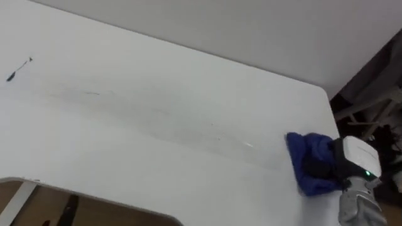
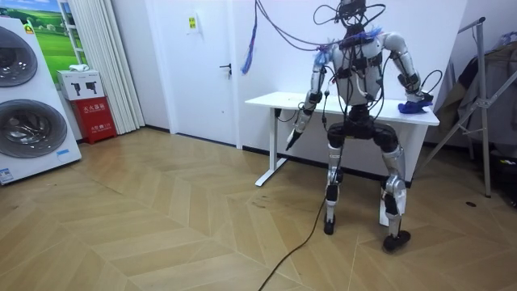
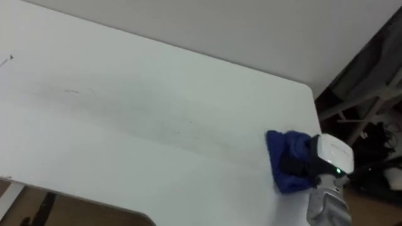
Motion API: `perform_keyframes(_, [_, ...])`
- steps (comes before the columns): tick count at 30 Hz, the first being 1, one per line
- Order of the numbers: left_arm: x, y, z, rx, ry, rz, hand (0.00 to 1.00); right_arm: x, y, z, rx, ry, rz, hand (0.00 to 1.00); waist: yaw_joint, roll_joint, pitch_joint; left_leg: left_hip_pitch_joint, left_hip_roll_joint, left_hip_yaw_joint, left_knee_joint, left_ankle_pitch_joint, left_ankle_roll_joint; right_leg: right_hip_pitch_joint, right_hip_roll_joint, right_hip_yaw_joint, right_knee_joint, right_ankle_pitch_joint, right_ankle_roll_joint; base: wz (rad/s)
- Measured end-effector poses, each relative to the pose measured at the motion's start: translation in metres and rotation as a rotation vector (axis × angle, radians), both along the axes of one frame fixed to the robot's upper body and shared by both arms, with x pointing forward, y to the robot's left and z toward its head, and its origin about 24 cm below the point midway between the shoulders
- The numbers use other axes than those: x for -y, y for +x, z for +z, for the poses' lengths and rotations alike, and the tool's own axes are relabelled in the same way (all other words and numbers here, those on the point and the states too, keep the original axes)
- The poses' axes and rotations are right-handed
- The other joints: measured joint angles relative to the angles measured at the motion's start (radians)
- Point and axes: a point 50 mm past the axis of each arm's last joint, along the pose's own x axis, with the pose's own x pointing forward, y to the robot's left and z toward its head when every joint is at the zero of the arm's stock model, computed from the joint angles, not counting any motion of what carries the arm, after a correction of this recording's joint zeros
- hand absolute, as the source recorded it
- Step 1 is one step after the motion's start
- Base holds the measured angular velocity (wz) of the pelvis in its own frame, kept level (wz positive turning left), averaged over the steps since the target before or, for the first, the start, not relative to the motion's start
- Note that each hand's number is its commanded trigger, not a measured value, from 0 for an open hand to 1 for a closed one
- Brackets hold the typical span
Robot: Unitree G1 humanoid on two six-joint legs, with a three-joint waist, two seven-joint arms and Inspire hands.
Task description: Wipe table
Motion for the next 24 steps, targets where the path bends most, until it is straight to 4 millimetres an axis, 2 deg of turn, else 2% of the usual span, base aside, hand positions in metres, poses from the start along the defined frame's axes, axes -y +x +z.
perform_keyframes(1, [0.009, -0.001, -0.004, -0.011, -0.024, -0.014, 0.0, -0.014, 0.015, 0.011, 0.017, -0.036, 0.079, 1.0, 0.017, 0.0, 0.0004, 0.0, 0.008, 0.003, 0.003, -0.002, -0.02, 0.002, 0.039, 0.003, -0.011, 0.021, -0.01, -0.16])
perform_keyframes(2, [0.018, -0.006, -0.01, -0.03, -0.052, -0.005, 0.0, -0.029, 0.03, 0.022, 0.044, -0.06, 0.152, 1.0, 0.039, 0.019, -0.001, 0.002, 0.031, 0.0, 0.009, -0.008, -0.045, 0.013, 0.073, -0.013, -0.009, 0.021, -0.007, -0.12])
perform_keyframes(3, [0.023, -0.01, -0.013, -0.049, -0.068, -0.007, 0.0, -0.039, 0.038, 0.027, 0.056, -0.068, 0.185, 1.0, 0.048, 0.039, 0.0016, 0.006, 0.044, -0.006, 0.009, -0.008, -0.057, 0.017, 0.09, -0.019, 0.002, 0.016, -0.016, 0.05])
perform_keyframes(4, [0.028, -0.017, -0.016, -0.069, -0.088, -0.015, 0.0, -0.058, 0.053, 0.038, 0.083, -0.084, 0.257, 1.0, 0.059, 0.053, 0.0083, 0.005, 0.06, -0.017, 0.002, 0.001, -0.076, 0.012, 0.108, -0.032, 0.025, -0.029, -0.033, 0.19])
perform_keyframes(5, [0.033, -0.019, -0.018, -0.074, -0.105, -0.014, 0.0, -0.072, 0.067, 0.051, 0.105, -0.1, 0.311, 1.0, 0.075, 0.065, 0.0168, 0.002, 0.069, -0.042, -0.003, 0.005, -0.094, 0.001, 0.116, -0.036, 0.048, -0.066, -0.044, 0.25])
perform_keyframes(6, [0.035, -0.022, -0.019, -0.085, -0.11, -0.018, 0.0, -0.078, 0.071, 0.057, 0.12, -0.102, 0.329, 1.0, 0.085, 0.074, 0.0201, -0.001, 0.074, -0.05, -0.005, 0.009, -0.101, -0.003, 0.12, -0.037, 0.057, -0.082, -0.047, 0.2])
perform_keyframes(8, [0.04, -0.044, -0.023, -0.153, -0.131, -0.013, 0.0, -0.102, 0.08, 0.073, 0.155, -0.103, 0.4, 1.0, 0.133, 0.1, 0.0166, 0.004, 0.072, -0.063, -0.043, 0.031, -0.119, -0.019, 0.127, -0.046, 0.068, -0.101, -0.052, 0.16])
perform_keyframes(10, [0.041, -0.059, -0.025, -0.212, -0.15, 0.0, 0.0, -0.119, 0.081, 0.075, 0.146, -0.11, 0.468, 1.0, 0.155, 0.109, 0.0172, 0.028, 0.054, -0.061, -0.097, 0.057, -0.118, -0.017, 0.12, -0.034, 0.058, -0.101, -0.05, 0.02])
perform_keyframes(11, [0.04, -0.065, -0.026, -0.234, -0.162, 0.011, 0.0, -0.128, 0.08, 0.075, 0.147, -0.113, 0.497, 1.0, 0.169, 0.11, 0.0167, 0.05, 0.042, -0.061, -0.134, 0.07, -0.115, -0.013, 0.118, -0.016, 0.047, -0.099, -0.046, -0.13])
perform_keyframes(13, [0.038, -0.065, -0.025, -0.234, -0.178, 0.017, 0.0, -0.136, 0.079, 0.075, 0.15, -0.105, 0.521, 1.0, 0.175, 0.112, 0.0168, 0.082, 0.035, -0.06, -0.188, 0.076, -0.115, -0.008, 0.116, -0.014, 0.042, -0.097, -0.042, -0.09])
perform_keyframes(15, [0.036, -0.054, -0.024, -0.212, -0.179, 0.007, 0.0, -0.141, 0.079, 0.076, 0.164, -0.104, 0.54, 1.0, 0.173, 0.106, 0.0144, 0.101, 0.027, -0.059, -0.23, 0.085, -0.113, -0.007, 0.114, -0.015, 0.031, -0.093, -0.037, -0.02])
perform_keyframes(18, [0.036, -0.034, -0.022, -0.166, -0.172, -0.013, 0.0, -0.145, 0.075, 0.071, 0.162, -0.037, 0.547, 1.0, 0.148, 0.102, 0.0161, 0.139, 0.016, -0.059, -0.277, 0.095, -0.107, 0.021, 0.111, -0.022, 0.005, -0.086, -0.025, 0.0])
perform_keyframes(20, [0.037, -0.014, -0.02, -0.113, -0.164, -0.03, 0.0, -0.148, 0.073, 0.069, 0.169, -0.013, 0.556, 1.0, 0.134, 0.09, 0.016, 0.155, 0.011, -0.058, -0.302, 0.1, -0.104, 0.028, 0.111, -0.022, -0.005, -0.083, -0.02, -0.03])
perform_keyframes(22, [0.037, -0.004, -0.018, -0.081, -0.16, -0.046, 0.0, -0.15, 0.071, 0.068, 0.173, -0.006, 0.573, 1.0, 0.123, 0.08, 0.0143, 0.158, 0.008, -0.061, -0.317, 0.102, -0.103, 0.033, 0.111, -0.023, -0.011, -0.081, -0.017, 0.04])
perform_keyframes(23, [0.037, 0.002, -0.017, -0.065, -0.156, -0.051, 0.0, -0.15, 0.068, 0.067, 0.179, 0.001, 0.571, 1.0, 0.12, 0.069, 0.017, 0.169, 0.005, -0.064, -0.329, 0.108, -0.102, 0.045, 0.112, -0.022, -0.029, -0.08, -0.014, 0.07])
perform_keyframes(24, [0.038, 0.004, -0.016, -0.059, -0.155, -0.053, 0.0, -0.15, 0.067, 0.067, 0.184, 0.004, 0.569, 0.72, 0.118, 0.064, 0.0187, 0.172, 0.004, -0.064, -0.335, 0.111, -0.102, 0.05, 0.114, -0.021, -0.039, -0.077, -0.009, 0.06])
